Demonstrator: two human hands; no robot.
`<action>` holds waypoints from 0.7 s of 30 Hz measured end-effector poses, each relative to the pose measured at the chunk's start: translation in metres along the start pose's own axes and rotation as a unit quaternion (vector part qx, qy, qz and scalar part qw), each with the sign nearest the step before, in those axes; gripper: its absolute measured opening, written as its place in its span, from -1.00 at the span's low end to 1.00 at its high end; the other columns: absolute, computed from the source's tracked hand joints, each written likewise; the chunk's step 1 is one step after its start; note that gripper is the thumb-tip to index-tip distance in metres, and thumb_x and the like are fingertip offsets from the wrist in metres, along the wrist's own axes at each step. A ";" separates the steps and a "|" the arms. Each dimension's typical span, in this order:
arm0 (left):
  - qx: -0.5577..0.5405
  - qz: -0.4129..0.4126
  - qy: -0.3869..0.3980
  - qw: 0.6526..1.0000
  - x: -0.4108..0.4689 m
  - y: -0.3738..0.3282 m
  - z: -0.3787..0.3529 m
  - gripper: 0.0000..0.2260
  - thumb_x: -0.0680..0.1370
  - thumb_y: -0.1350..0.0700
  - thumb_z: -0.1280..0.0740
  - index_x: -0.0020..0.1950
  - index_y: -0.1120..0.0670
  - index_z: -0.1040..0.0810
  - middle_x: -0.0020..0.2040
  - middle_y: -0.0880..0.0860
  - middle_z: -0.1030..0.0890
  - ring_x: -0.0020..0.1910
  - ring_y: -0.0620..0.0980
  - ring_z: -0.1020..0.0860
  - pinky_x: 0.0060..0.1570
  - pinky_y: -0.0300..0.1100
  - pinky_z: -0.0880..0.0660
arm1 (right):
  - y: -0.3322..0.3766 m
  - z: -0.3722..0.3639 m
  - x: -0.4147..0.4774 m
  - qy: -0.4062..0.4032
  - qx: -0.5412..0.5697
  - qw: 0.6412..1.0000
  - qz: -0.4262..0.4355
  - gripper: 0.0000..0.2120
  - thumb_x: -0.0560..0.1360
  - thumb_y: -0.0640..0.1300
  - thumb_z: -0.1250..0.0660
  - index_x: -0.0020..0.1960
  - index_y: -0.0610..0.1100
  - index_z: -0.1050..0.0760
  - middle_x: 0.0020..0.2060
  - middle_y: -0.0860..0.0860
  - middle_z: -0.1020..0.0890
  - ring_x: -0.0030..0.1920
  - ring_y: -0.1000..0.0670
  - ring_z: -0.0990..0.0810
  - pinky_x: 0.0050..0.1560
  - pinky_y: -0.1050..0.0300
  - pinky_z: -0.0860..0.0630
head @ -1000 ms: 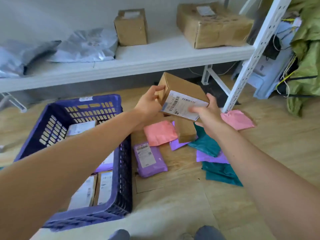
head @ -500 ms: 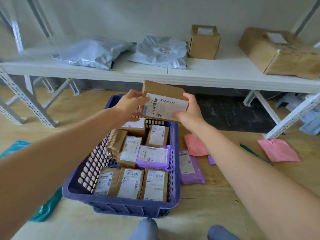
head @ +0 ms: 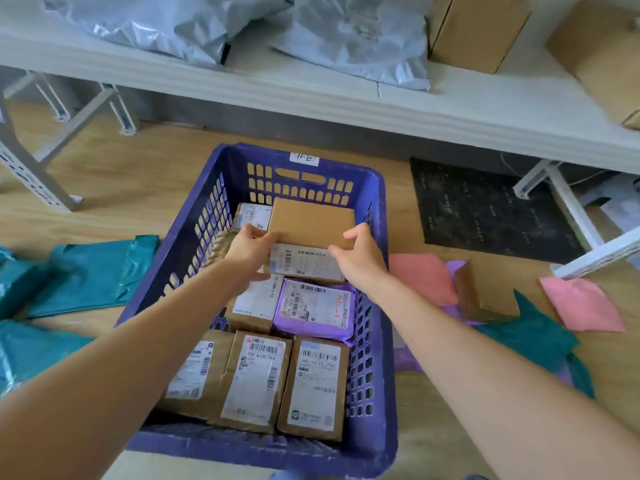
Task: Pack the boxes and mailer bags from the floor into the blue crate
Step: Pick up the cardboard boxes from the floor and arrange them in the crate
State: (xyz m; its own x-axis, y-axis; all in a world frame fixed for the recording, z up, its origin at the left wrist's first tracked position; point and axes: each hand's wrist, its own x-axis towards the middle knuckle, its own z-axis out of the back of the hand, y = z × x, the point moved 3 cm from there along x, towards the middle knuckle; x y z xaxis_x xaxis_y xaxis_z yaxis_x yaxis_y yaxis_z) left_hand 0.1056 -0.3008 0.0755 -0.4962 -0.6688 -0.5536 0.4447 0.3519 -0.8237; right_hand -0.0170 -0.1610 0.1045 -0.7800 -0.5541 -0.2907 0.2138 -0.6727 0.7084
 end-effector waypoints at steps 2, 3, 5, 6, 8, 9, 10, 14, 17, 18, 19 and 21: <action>-0.014 0.006 0.008 1.000 0.019 0.010 -0.007 -0.80 0.58 0.03 -0.26 0.14 0.09 -0.37 -0.03 0.13 -0.62 -0.03 0.05 -0.58 0.09 0.07 -0.54 | -0.007 -0.012 0.011 -0.003 -0.021 1.000 -0.016 -0.67 0.56 -0.05 -0.26 0.23 -0.12 -0.25 -0.02 -0.03 -0.44 -0.21 0.00 -0.46 -0.38 0.22 -0.28; -0.021 0.005 0.013 1.000 0.027 0.013 -0.012 -0.82 0.59 0.04 -0.25 0.13 0.09 -0.37 -0.02 0.13 -0.61 -0.04 0.04 -0.58 0.11 0.05 -0.53 | -0.010 -0.017 0.017 -0.007 -0.021 0.999 -0.023 -0.66 0.55 -0.05 -0.27 0.24 -0.11 -0.24 0.03 -0.07 -0.45 -0.17 -0.04 -0.48 -0.39 0.21 -0.28; -0.030 -0.001 0.021 0.999 0.041 0.016 -0.021 -0.85 0.59 0.06 -0.25 0.10 0.09 -0.37 -0.03 0.12 -0.60 -0.04 0.04 -0.58 0.11 0.01 -0.53 | -0.014 -0.026 0.026 -0.015 -0.016 0.999 -0.031 -0.61 0.54 -0.10 -0.29 0.28 -0.07 -0.21 0.16 -0.11 -0.40 -0.10 -0.07 -0.48 -0.32 0.20 -0.35; -0.031 -0.005 0.023 0.999 0.046 0.016 -0.025 -0.85 0.59 0.06 -0.25 0.09 0.09 -0.37 -0.04 0.11 -0.59 -0.02 0.05 -0.57 0.11 0.00 -0.53 | -0.014 -0.029 0.030 -0.016 -0.021 0.999 -0.032 -0.57 0.53 -0.13 -0.30 0.32 -0.05 -0.20 0.22 -0.13 -0.35 -0.03 -0.08 -0.47 -0.20 0.19 -0.39; -0.035 -0.012 0.021 0.999 0.058 0.015 -0.031 -0.86 0.59 0.06 -0.26 0.06 0.10 -0.37 -0.04 0.10 -0.58 0.00 0.06 -0.57 0.12 0.00 -0.54 | -0.014 -0.033 0.038 -0.005 -0.051 0.998 -0.034 -0.47 0.53 -0.16 -0.30 0.41 -0.03 -0.15 0.34 -0.15 -0.23 0.22 -0.13 -0.38 0.06 0.10 -0.38; -0.037 -0.016 0.017 0.999 0.063 0.014 -0.032 -0.86 0.59 0.07 -0.26 0.06 0.11 -0.37 -0.04 0.10 -0.57 -0.01 0.04 -0.57 0.12 -0.01 -0.54 | -0.014 -0.034 0.042 0.008 -0.070 0.997 -0.037 -0.42 0.52 -0.17 -0.30 0.45 -0.01 -0.11 0.40 -0.17 -0.16 0.35 -0.17 -0.27 0.20 0.03 -0.34; -0.036 -0.019 0.014 0.999 0.066 0.012 -0.033 -0.85 0.59 0.08 -0.27 0.07 0.11 -0.37 -0.04 0.09 -0.56 -0.04 0.01 -0.57 0.10 -0.03 -0.55 | -0.015 -0.035 0.046 0.024 -0.087 0.995 -0.043 -0.38 0.52 -0.16 -0.30 0.47 0.00 -0.08 0.45 -0.19 -0.08 0.43 -0.21 -0.16 0.32 -0.03 -0.27; -0.018 -0.030 0.015 0.999 0.077 0.005 -0.036 -0.77 0.56 0.08 -0.31 0.15 0.12 -0.39 0.05 0.10 -0.55 -0.01 0.00 -0.57 0.06 -0.08 -0.57 | -0.019 -0.038 0.059 0.057 -0.115 0.990 -0.061 -0.30 0.52 -0.14 -0.29 0.53 0.00 0.02 0.51 -0.21 0.07 0.51 -0.24 0.02 0.46 -0.11 -0.10; -0.011 -0.034 0.019 0.999 0.081 0.002 -0.038 -0.73 0.56 0.07 -0.30 0.20 0.14 -0.38 0.11 0.11 -0.54 0.06 0.02 -0.56 0.12 -0.06 -0.55 | -0.019 -0.037 0.063 0.059 -0.120 0.989 -0.057 -0.29 0.53 -0.17 -0.27 0.54 -0.01 0.06 0.53 -0.18 0.21 0.53 -0.20 0.12 0.49 -0.08 0.00; -0.006 -0.035 0.020 0.999 0.081 0.002 -0.039 -0.73 0.56 0.07 -0.31 0.20 0.13 -0.38 0.13 0.11 -0.54 0.08 0.03 -0.55 0.13 -0.06 -0.54 | -0.019 -0.038 0.065 0.059 -0.127 0.989 -0.054 -0.29 0.54 -0.17 -0.26 0.54 -0.02 0.07 0.53 -0.17 0.24 0.53 -0.19 0.15 0.49 -0.07 0.02; -0.002 -0.036 0.021 0.999 0.082 0.001 -0.039 -0.72 0.56 0.07 -0.32 0.20 0.13 -0.39 0.14 0.11 -0.54 0.10 0.04 -0.55 0.15 -0.05 -0.54 | -0.020 -0.038 0.066 0.063 -0.136 0.987 -0.051 -0.27 0.53 -0.18 -0.26 0.55 -0.05 0.09 0.53 -0.16 0.25 0.54 -0.17 0.18 0.49 -0.07 0.05; 0.010 -0.034 0.021 0.999 0.083 0.001 -0.041 -0.69 0.54 0.08 -0.34 0.23 0.14 -0.40 0.17 0.11 -0.53 0.12 0.04 -0.54 0.15 -0.04 -0.54 | -0.021 -0.038 0.068 0.078 -0.145 0.985 -0.046 -0.25 0.53 -0.21 -0.23 0.56 -0.08 0.15 0.53 -0.12 0.28 0.54 -0.10 0.25 0.52 -0.08 0.07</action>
State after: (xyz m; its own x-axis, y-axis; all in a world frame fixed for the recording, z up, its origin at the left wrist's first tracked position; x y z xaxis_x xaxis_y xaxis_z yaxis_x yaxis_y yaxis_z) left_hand 0.0345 -0.3295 0.0238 -0.5572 -0.6620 -0.5013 0.4235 0.2927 -0.8573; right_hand -0.0526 -0.2035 0.0456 -0.7088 -0.5373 -0.4570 0.3232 -0.8233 0.4666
